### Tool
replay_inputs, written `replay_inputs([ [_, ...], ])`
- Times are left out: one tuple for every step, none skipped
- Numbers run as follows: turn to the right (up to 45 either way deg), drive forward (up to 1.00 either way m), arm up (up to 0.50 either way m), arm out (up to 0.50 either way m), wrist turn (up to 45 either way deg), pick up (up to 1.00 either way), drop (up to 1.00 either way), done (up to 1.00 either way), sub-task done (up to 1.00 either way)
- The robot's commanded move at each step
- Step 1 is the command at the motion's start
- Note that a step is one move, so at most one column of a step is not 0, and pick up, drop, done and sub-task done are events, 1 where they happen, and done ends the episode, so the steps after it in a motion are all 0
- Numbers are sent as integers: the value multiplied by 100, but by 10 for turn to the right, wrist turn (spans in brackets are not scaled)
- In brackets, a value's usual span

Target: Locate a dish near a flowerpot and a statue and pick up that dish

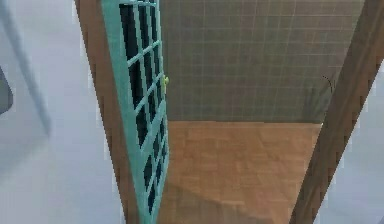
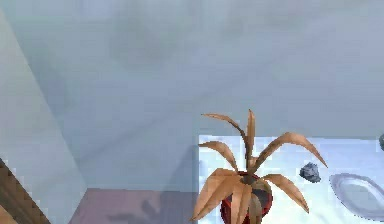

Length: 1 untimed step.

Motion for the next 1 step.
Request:
replay_inputs([
  [180, 0, 0, 0, 0, 0, 0, 0, 0],
])
